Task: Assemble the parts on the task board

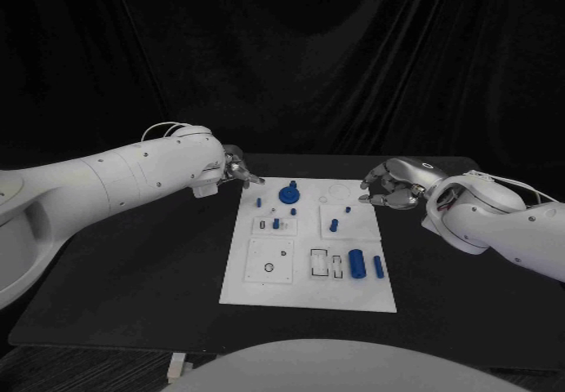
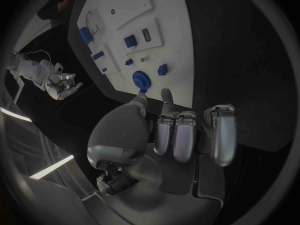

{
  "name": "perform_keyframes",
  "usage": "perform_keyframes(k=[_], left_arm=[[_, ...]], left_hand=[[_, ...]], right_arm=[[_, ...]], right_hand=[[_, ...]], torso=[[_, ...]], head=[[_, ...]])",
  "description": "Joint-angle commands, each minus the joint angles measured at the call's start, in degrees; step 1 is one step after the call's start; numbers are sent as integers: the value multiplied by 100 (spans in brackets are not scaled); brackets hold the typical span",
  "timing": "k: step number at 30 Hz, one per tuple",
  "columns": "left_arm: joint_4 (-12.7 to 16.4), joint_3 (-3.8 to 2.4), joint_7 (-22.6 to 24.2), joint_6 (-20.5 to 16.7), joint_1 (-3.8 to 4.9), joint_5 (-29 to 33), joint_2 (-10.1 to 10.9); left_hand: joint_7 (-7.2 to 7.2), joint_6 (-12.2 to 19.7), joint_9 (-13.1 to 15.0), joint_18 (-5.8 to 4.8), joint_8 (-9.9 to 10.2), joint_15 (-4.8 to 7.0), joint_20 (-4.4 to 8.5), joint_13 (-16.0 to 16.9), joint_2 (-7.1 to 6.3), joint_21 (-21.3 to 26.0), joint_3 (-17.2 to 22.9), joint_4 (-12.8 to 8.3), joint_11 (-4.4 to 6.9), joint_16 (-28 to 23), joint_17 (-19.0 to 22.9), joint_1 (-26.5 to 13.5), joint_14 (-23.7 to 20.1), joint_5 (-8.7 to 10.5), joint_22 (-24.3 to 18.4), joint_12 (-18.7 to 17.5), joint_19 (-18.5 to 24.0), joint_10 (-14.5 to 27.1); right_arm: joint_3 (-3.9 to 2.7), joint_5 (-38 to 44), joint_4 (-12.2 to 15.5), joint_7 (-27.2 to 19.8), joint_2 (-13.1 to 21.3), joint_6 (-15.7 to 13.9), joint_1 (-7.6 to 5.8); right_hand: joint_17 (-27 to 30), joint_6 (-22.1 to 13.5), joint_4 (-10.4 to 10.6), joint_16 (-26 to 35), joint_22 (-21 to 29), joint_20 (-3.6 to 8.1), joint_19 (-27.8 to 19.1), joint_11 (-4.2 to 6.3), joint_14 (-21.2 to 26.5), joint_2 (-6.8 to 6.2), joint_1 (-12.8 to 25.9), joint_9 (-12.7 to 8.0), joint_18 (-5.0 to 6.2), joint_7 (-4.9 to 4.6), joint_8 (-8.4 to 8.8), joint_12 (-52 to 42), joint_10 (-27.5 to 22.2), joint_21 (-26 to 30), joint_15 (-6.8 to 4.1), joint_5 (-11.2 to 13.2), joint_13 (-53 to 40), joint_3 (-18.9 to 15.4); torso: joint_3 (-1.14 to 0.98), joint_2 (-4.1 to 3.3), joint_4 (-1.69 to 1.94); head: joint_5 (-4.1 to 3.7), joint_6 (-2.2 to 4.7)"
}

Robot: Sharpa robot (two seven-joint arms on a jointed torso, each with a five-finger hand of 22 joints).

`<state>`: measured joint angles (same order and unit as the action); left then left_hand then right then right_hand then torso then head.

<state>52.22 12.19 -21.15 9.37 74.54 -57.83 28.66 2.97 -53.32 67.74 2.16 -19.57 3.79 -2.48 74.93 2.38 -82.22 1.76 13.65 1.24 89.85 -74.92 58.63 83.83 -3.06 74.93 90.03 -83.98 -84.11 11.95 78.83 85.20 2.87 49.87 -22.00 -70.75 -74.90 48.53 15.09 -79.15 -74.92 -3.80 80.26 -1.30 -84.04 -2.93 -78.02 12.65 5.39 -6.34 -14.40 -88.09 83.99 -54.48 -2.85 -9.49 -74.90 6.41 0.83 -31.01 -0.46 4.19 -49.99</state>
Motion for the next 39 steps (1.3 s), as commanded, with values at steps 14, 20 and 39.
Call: perform_keyframes(k=[14, 20, 39], left_arm=[[-302, -6, 200, 312, -193, -52, -232], [-331, -6, 191, 355, -238, -52, -267], [-440, -7, 162, 443, -324, -52, -373]], left_hand=[[50, 38, -129, 29, 175, -76, -78, 1507, 46, 79, -83, 27, -92, 15, -1508, 82, 617, -11, 1121, -3, 50, -589], [56, 29, -152, 32, 203, -84, -87, 1507, 70, 91, -81, 21, -98, 15, -1508, 102, 617, -17, 1120, -3, 60, -589], [91, -38, -375, 39, 492, -126, -139, 1507, 172, 120, -71, -86, -137, 15, -1508, 274, 617, -218, 1140, -3, 81, -589]], right_arm=[[-4, 19, 19, 45, -4, 10, 13], [-4, 19, 12, 42, -14, 17, 13], [-4, 19, -2, 36, -35, 30, 14]], right_hand=[[-418, -5, 4, 3, -639, 4, -46, -35, -329, 18, 32, -9, 101, -30, -8, 11, 359, 17, 45, -38, -1219, -38], [-418, -9, 3, 3, -639, 5, -47, -35, -330, 18, 33, -11, 102, -30, -5, 15, 356, 21, 44, -40, -1215, -40], [-418, -9, 3, 3, -639, 5, -47, -35, -330, 18, 33, -11, 102, -30, -5, 15, 356, 21, 44, -40, -1215, -40]], torso=[[-20, -1, 2], [-21, 5, 3], [-21, 7, 7]], head=[[-27, -1], [-25, -1], [-36, -1]])
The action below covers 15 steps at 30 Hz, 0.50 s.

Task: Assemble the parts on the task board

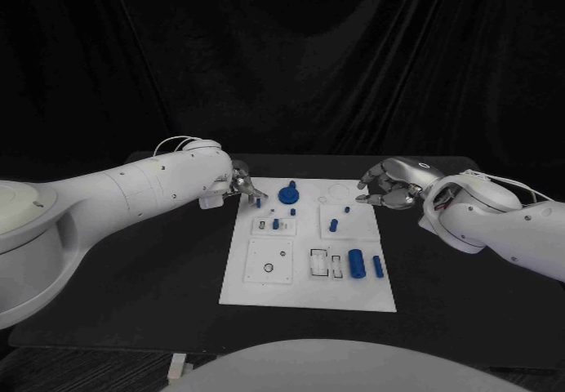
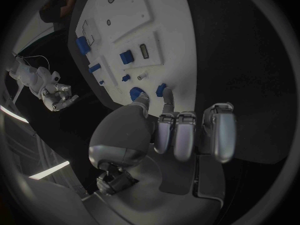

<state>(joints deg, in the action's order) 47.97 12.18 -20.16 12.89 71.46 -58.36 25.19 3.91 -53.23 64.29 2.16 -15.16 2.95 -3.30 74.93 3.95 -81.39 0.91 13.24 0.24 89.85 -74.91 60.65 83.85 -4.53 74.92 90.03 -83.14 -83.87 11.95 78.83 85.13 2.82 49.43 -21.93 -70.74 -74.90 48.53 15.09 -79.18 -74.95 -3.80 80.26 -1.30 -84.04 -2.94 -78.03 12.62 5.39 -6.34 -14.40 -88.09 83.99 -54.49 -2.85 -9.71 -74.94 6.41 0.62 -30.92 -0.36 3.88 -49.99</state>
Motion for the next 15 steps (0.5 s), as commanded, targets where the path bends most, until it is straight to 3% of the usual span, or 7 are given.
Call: perform_keyframes(k=[1, 9, 15], left_arm=[[-21, -5, 63, 94, -18, 1, -32], [-68, -5, 102, 94, -31, 1, -76], [-104, -5, 153, 94, -38, 1, -102]], left_hand=[[-3, -50, -35, 39, 58, -43, -58, 1507, 19, 38, 17, -53, -38, 15, -1509, 81, 615, -85, 1142, -3, -2, -613], [0, -75, -85, 42, 138, -47, -65, 1507, 69, 50, 57, -123, -41, 15, -1509, 166, 615, -246, 1150, -3, 4, -613], [-10, -101, -141, 44, 245, -45, -66, 1507, 126, 64, 165, -263, -35, 15, -1509, 327, 615, -655, 1159, -3, 9, -613]], right_arm=[[-4, 19, 6, 41, 9, 23, 14], [-4, 19, 11, 45, 18, 25, 13], [-4, 19, 7, 46, 16, 26, 13]], right_hand=[[-417, -9, 3, 7, -636, 4, -47, -35, -330, 19, 34, -8, 102, -30, -5, 15, 357, 21, 44, -18, -1211, -40], [-417, -9, 3, 7, -636, 4, -47, -35, -330, 19, 34, -8, 102, -30, -5, 15, 357, 21, 44, -18, -1211, -40], [-405, -17, 2, 18, -633, 5, -49, -35, -327, 21, 36, -12, 104, -31, 0, 20, 352, 35, 44, -22, -1204, -42]], torso=[[1, -3, -3], [0, -4, -4], [3, -6, -9]], head=[[-9, -1], [-25, -1], [-25, -1]])
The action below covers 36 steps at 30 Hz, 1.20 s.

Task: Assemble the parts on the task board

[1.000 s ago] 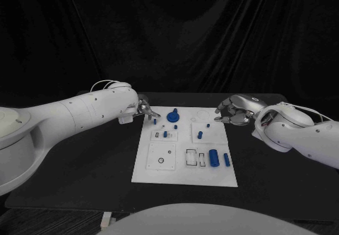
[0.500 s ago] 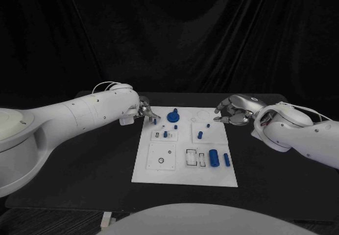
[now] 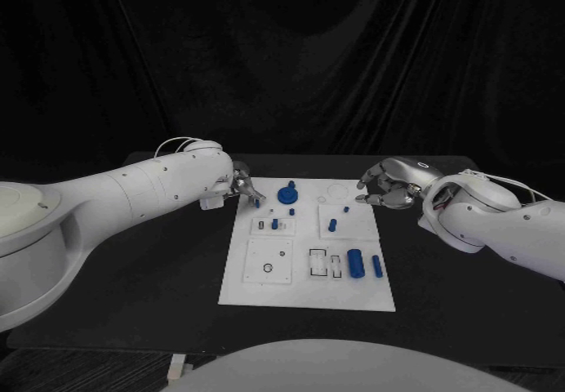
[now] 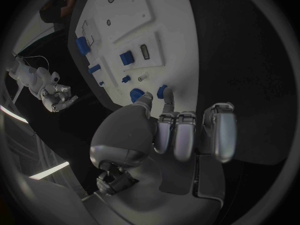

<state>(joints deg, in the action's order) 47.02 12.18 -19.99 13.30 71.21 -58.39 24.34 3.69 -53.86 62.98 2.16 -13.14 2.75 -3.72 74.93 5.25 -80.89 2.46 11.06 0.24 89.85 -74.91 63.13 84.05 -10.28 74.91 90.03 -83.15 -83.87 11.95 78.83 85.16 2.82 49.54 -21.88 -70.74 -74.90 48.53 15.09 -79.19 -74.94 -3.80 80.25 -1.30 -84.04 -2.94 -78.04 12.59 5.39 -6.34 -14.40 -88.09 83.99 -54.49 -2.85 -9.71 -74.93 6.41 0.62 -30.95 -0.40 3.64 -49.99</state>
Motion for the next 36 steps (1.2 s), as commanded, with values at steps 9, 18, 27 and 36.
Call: perform_keyframes(k=[9, 18, 27, 36], left_arm=[[-34, -5, 187, 80, -19, 4, -26], [-45, -5, 213, 91, -22, 4, -28], [-57, -5, 212, 129, -26, 4, -19], [-50, -5, 244, 139, -29, 4, 1]], left_hand=[[-13, -73, -56, 49, 155, -11, -12, 1507, 14, 43, 232, -235, -15, 15, -1509, 291, 595, -650, 1158, -3, 25, -613], [-27, -87, -73, 51, 218, 1, 0, 1507, 1, 54, 514, -369, -1, 15, -1509, 404, 595, -809, 1156, -3, 30, -613], [-26, -94, -72, 54, 277, 4, 3, 1507, -104, 70, 887, -501, 2, 15, -1509, 412, 595, -1110, 1152, -3, 40, -613], [-14, -123, -22, 58, 315, -1, 6, 1507, -304, 87, 1598, -708, -1, 15, -1509, 289, 595, -1481, 1148, -3, 51, -613]], right_arm=[[-4, 19, -11, 50, 0, 11, 13], [-4, 19, -26, 50, -11, 5, 13], [-4, 19, -34, 55, -21, 0, 14], [-4, 19, -43, 62, -33, -1, 19]], right_hand=[[-405, -17, 2, 18, -634, 5, -49, -35, -327, 21, 36, -9, 104, -31, 0, 20, 352, 35, 45, -22, -1204, -42], [-398, -19, -4, 25, -630, 5, -52, -36, -326, 31, 27, -11, 106, -30, 1, 21, 353, 53, 45, -28, -1204, -36], [-395, -18, -9, 28, -630, 5, -52, -37, -325, 38, 19, -12, 106, -30, 1, 23, 351, 54, 45, -31, -1201, -31], [-393, -17, -13, 29, -629, 4, -52, -38, -325, 44, 14, -13, 107, -31, 1, 24, 350, 58, 46, -34, -1200, -28]], torso=[[-1, -2, 2], [3, 1, -4], [0, 3, -2], [-1, 4, -1]], head=[[-37, -1], [-34, -1], [-44, -1], [-42, -1]])
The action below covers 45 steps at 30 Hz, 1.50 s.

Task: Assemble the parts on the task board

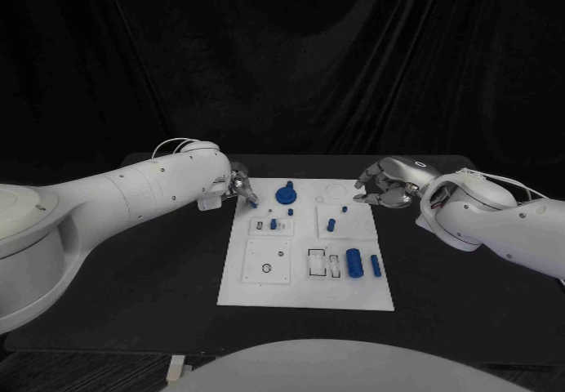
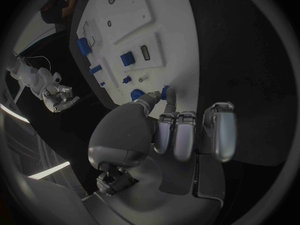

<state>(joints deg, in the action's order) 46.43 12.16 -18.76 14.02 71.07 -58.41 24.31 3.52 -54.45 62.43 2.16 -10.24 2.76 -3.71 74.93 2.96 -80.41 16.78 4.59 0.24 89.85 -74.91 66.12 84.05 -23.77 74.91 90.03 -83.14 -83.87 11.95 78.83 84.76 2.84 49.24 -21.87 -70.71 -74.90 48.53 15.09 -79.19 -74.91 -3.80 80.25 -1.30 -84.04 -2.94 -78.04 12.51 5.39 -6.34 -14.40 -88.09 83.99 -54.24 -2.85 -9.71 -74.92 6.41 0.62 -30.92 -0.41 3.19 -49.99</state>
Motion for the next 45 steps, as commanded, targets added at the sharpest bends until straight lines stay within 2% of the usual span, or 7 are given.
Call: perform_keyframes(k=[1, 7, 20, 26, 32, 41, 45], left_arm=[[12, -4, 133, 62, -15, 6, 8], [29, -4, 208, 6, -17, 7, 41], [243, -4, 423, -376, -22, 7, 211], [687, -4, 293, -687, -22, 12, 482], [1229, -4, -59, -966, -19, 488, 801], [2172, -3, -539, -1503, -14, 333, 1312], [2476, -2, -675, -1683, -13, 253, 1450]], left_hand=[[6, -74, 51, 59, 21, -4, 12, 1507, -108, 37, 292, -102, -8, 15, -1509, -38, 595, -190, 1149, -3, 49, -613], [16, -148, 65, 64, 31, 1, 5, 1507, -275, 65, 958, -428, -5, 15, -1509, -107, 595, -318, 1140, -3, 71, -613], [-8, -400, 29, 74, -4, 17, 14, 1507, -382, 101, 1360, -689, 19, 15, -1509, -207, 595, -320, 1127, -3, 104, -613], [-44, -557, -45, 81, 7, 41, 34, 1507, -435, 129, 1509, -721, 48, 15, -1509, -350, 595, -231, 1118, -3, 123, -613], [-99, -753, -140, 90, 14, 74, 64, 1507, -459, 168, 1580, -682, 90, 15, -1509, -525, 595, 0, 1105, -3, 150, -613], [-133, -845, -176, 86, 12, 98, 83, 1507, -475, 152, 1565, -638, 117, 15, -1509, -613, 595, 5, 1111, -3, 132, -613], [-167, -944, -205, 74, 2, 129, 111, 1507, -480, 104, 1598, -647, 150, 15, -1509, -635, 595, -65, 1127, -3, 86, -613]], right_arm=[[-4, 19, -3, 61, -4, -4, 17], [-4, 19, -6, 66, -5, -3, 22], [-4, 19, -4, 83, -4, 1, 40], [-4, 19, 14, 111, 20, 31, 42], [-4, 19, 50, 148, 60, 72, 44], [-3, 19, 122, 203, 125, 131, 71], [-3, 14, 131, 222, 144, 146, 98]], right_hand=[[-394, -17, -13, 30, -632, 4, -52, -38, -325, 44, 14, -5, 106, -31, 1, 24, 350, 34, 46, -34, -1201, -28], [-387, -16, -19, 36, -630, 4, -55, -39, -323, 53, 5, -6, 108, -31, 1, 26, 349, 44, 46, -38, -1198, -21], [-387, -16, -19, 36, -630, 4, -55, -39, -323, 53, 5, -6, 108, -31, 1, 26, 349, 44, 46, -38, -1198, -21], [-385, -14, -22, 38, -625, 4, -59, -41, -323, 58, 1, -7, 111, -32, 0, 26, 350, 64, 47, -39, -1199, -19], [-380, -11, -23, 43, -626, 4, -58, -41, -322, 60, 0, -7, 110, -33, -1, 27, 349, 63, 48, -38, -1198, -19], [-379, -9, -24, 44, -624, 3, -60, -41, -321, 59, 1, -7, 111, -33, -3, 27, 350, 71, 48, -37, -1198, -20], [-379, -9, -24, 44, -624, 3, -60, -41, -321, 59, 1, -7, 111, -33, -3, 27, 350, 71, 48, -37, -1198, -20]], torso=[[-2, -1, 1], [0, -2, 5], [-3, 4, 6], [-2, 5, 6], [-3, 3, 10], [-14, 7, 36], [-17, 7, 29]], head=[[3, -1], [9, -1], [29, -1], [37, -1], [41, -1], [20, -1], [39, -1]])
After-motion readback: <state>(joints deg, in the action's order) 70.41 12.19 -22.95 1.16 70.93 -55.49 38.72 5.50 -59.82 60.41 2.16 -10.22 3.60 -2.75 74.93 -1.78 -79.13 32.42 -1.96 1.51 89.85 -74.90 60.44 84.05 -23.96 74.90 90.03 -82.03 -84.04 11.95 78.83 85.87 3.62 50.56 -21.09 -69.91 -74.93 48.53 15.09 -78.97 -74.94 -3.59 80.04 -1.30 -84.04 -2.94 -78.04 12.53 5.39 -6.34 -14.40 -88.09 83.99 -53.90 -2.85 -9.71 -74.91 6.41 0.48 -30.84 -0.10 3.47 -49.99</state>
